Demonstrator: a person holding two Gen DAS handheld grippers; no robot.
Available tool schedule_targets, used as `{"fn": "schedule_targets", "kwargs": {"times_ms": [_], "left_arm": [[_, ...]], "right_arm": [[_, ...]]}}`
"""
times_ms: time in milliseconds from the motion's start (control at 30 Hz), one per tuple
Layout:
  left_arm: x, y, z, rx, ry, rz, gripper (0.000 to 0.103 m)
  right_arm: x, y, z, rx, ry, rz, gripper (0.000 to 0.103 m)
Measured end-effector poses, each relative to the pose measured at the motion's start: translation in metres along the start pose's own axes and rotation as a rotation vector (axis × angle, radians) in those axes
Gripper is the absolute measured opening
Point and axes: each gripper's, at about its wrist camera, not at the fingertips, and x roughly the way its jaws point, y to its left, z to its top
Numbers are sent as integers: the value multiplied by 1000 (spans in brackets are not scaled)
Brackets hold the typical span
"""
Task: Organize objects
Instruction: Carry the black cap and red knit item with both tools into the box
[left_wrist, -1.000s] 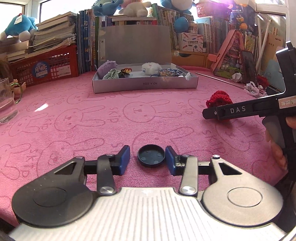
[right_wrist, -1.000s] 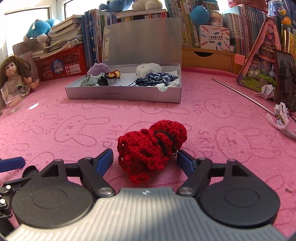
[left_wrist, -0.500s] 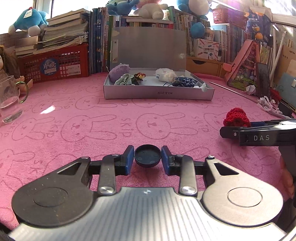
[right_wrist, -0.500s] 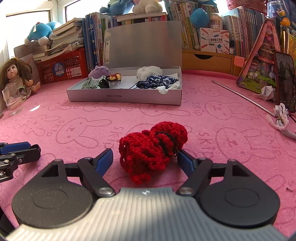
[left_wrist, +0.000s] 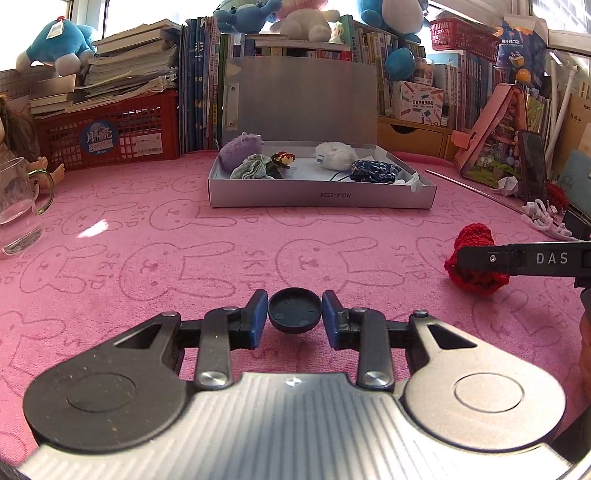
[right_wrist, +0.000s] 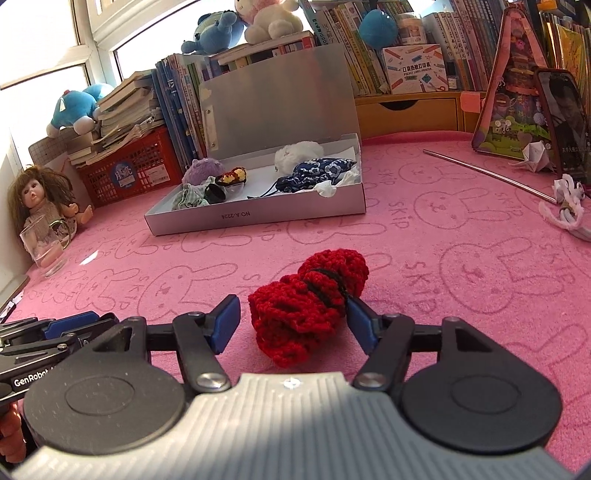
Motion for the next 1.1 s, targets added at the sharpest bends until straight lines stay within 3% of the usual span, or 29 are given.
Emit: {"fn": "schedule_targets", "kwargs": {"times_ms": [133,400,533,600,667,700,733,767,1000,1033,1100], "left_arm": [[2,0,3,1,-6,-1,37],[4,-2,7,8,-12,-1,37],[5,-2,9,6,-14,1,37],[6,-2,11,6,-16,2,37],[7,-1,13,5,-18,3,37],[8,-1,13,4,-18,3,37],[8,-1,14,3,-18,4,37],[9,0,14,0,-17,4,37],[14,0,17,-8,-15,1,37],[14,0,18,-5,-16,2,37],[16,0,20,0,-17,-1,37]], "right_arm": [[-1,1,0,-11,-4,-9,49],[-9,5,2,-44,-38,-13,41],[-15,8,5,-59,-69,-21,30],[-16,7,6,-57,-77,-25,31],[-17,5,6,-39,-92,-35,48],[-17,3,6,-18,-98,-33,64],[-18,0,6,4,-104,-23,72],[-19,-2,6,26,-112,-16,74],[0,2,2,68,-36,-90,77],[2,3,1,67,-26,-104,75],[5,6,-1,57,-2,-122,52]]}}
